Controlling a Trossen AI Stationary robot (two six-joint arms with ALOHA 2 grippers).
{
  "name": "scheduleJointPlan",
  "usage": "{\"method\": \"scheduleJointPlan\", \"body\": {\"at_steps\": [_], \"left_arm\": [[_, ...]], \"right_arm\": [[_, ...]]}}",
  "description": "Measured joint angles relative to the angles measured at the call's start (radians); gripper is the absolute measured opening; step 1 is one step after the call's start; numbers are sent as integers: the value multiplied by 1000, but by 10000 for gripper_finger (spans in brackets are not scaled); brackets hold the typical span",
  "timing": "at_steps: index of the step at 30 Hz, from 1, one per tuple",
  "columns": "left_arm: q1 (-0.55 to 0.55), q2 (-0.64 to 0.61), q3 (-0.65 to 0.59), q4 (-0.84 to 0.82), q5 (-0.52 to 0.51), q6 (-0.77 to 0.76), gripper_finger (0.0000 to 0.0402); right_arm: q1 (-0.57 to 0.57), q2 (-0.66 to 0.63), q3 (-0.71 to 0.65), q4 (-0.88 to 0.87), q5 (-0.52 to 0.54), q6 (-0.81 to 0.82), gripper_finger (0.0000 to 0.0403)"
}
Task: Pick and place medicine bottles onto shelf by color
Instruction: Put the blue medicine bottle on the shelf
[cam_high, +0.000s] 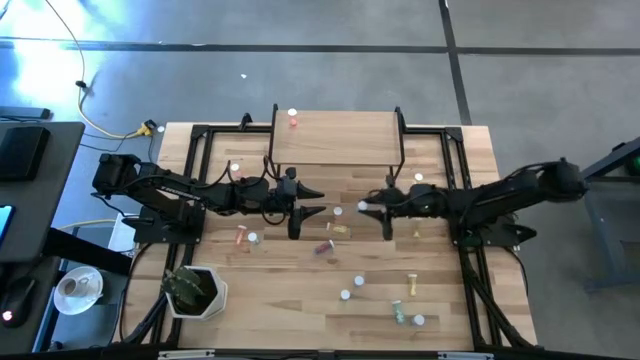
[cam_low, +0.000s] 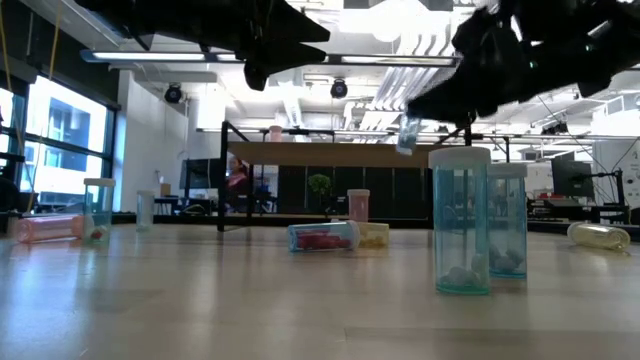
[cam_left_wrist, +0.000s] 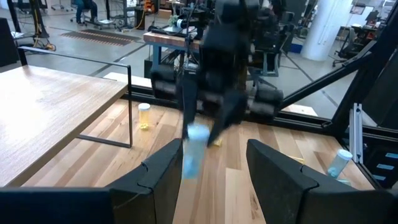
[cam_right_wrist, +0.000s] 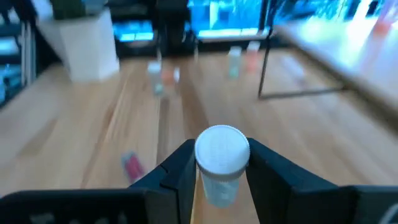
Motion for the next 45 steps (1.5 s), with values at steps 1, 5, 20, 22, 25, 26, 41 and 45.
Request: {"method": "scheduleJointPlan", "body": {"at_steps": [1,5,20,22,25,26,41,45], "left_arm": [[0,0,0,0,0,0,170],[0,0,0,0,0,0,170],[61,0,2,188,-135,57,170],[86,0,12,179,-96,43,170],[121,0,33,163,-14,19,170],[131,0,39,159,14,17,170],[165,0,47,104,74,15,170],[165,0,47,104,73,14,170]], "right_arm": [[-12,-24,0,1,10,0,112],[-81,-120,0,1,27,-16,112],[-348,-196,347,-417,27,-156,112],[-380,-196,378,-424,27,-158,112],[-436,-197,415,-443,27,-179,112],[-455,-194,425,-449,28,-193,112],[-725,9,517,-547,-84,-104,112],[-757,71,517,-551,-95,-93,112]]}}
